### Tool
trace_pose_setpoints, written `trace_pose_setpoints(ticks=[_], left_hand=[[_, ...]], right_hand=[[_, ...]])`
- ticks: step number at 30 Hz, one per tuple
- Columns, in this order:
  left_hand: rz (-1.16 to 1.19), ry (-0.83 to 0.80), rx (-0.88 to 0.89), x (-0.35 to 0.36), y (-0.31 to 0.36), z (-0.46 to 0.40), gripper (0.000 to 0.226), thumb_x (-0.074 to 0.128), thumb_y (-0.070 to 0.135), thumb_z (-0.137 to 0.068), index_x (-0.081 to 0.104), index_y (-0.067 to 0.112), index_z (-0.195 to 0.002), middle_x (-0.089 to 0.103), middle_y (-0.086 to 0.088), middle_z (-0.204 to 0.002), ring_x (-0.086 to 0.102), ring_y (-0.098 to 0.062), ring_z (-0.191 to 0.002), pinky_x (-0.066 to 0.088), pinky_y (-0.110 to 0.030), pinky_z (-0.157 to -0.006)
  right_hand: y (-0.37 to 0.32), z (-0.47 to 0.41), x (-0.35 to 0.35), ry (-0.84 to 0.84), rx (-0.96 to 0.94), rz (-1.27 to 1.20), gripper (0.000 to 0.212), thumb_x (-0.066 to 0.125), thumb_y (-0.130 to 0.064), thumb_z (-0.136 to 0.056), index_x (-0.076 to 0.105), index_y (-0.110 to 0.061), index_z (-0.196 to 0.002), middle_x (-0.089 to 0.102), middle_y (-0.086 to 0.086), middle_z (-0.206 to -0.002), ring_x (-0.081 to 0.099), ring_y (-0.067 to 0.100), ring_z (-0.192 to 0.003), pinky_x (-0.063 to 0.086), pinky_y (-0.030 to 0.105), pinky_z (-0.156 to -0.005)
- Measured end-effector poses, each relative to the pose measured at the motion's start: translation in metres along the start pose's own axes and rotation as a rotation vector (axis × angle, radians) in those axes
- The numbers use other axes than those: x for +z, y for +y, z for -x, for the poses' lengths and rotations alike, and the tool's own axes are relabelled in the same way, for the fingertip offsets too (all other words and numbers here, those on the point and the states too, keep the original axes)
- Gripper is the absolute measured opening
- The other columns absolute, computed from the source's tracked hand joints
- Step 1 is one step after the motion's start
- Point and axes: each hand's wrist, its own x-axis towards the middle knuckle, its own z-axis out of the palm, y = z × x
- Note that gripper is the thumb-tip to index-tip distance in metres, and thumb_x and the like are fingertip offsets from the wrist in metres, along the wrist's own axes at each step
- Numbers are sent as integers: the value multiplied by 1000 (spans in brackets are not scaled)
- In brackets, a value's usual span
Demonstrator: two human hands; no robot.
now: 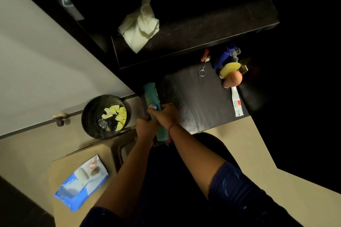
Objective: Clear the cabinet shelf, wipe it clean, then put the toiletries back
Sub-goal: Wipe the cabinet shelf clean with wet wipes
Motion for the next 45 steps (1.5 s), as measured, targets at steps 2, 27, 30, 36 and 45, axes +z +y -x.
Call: trace_pose_setpoints(ticks=[2,27,30,36,45], left_hand=[[28,-38,-1,2,3,3,19,58,14,-88,61,1,-101,66,-13,-96,63,-24,-81,52,-27,-60],[-424,-203,415,170,79,50,27,48,16,-91,69,5,-103,69,-13,-109,63,-27,-107,51,-33,-90],[-370,-157,470,177,84,52,27,46,14,-94,67,1,-104,68,-15,-108,64,-28,-105,48,-33,-88],[-350,-96,526,169,83,59,22,57,12,-85,69,0,-100,70,-18,-103,65,-30,-98,50,-34,-84],[-84,-101,385,123,60,86,23,52,14,-92,67,4,-107,68,-10,-112,63,-21,-102,39,-15,-81]], right_hand=[[-2,0,-5,-71,77,-94,40,76,-37,-73,73,-4,-97,73,15,-96,69,27,-88,57,42,-81],[75,-28,-171,563,84,-295,21,72,-30,-78,65,-18,-92,70,7,-97,66,17,-86,57,37,-83],[78,-34,-173,576,45,-211,30,70,-33,-79,67,-14,-102,67,8,-102,64,19,-92,55,39,-86],[76,-27,-175,540,0,-149,43,69,-29,-82,61,-10,-120,63,8,-116,62,19,-105,50,28,-93],[2,51,-183,438,-386,-216,16,60,-21,-90,67,-13,-102,64,-12,-80,62,-1,-81,52,25,-82]])
